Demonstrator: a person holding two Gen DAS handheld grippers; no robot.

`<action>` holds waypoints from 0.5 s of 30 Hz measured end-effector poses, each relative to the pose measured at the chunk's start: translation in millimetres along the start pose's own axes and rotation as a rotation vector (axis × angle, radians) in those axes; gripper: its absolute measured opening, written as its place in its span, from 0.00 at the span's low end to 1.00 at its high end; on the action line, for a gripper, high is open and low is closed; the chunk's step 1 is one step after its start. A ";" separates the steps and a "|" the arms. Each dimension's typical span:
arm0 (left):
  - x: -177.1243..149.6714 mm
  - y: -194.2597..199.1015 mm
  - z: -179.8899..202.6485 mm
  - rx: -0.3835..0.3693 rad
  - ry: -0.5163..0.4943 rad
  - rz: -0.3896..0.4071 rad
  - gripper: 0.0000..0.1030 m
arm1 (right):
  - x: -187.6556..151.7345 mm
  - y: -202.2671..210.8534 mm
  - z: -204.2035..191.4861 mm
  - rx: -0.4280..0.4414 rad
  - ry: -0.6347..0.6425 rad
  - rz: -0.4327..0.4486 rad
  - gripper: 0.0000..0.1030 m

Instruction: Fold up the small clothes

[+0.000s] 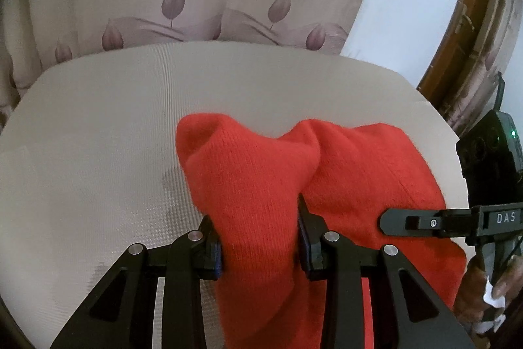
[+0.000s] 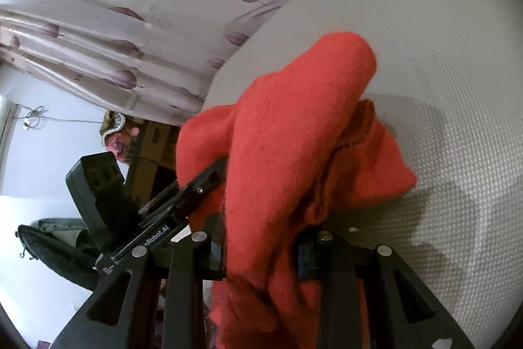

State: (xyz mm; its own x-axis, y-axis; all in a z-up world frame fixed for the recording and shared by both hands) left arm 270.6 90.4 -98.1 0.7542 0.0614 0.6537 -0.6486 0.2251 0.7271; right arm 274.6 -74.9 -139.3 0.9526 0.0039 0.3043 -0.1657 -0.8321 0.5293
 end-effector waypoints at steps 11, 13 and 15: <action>-11.3 -6.9 -8.6 0.002 0.034 0.050 0.58 | 2.5 -6.2 22.7 0.038 -0.064 -0.011 0.36; -12.0 -2.8 -13.8 -0.007 0.069 0.053 0.60 | 4.6 -6.3 22.3 0.044 -0.065 -0.007 0.39; -13.4 3.0 -16.4 -0.021 0.090 0.060 0.60 | 5.8 -4.7 24.3 0.044 -0.073 -0.001 0.44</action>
State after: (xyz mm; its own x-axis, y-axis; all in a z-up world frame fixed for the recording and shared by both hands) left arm 260.3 106.3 -108.0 0.7211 0.1621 0.6736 -0.6911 0.2384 0.6823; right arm 287.1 -84.5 -159.2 0.9691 -0.0344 0.2442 -0.1547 -0.8558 0.4936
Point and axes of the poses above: each gripper's, at about its wrist camera, not at the fingertips, and y roughly against the way its jaws point, z to its right, x to its top, the point moved 6 cm from there along -y, roughly the way its jaws point, and after that the axes turned 1 degree about -y, right-handed, at the moved point
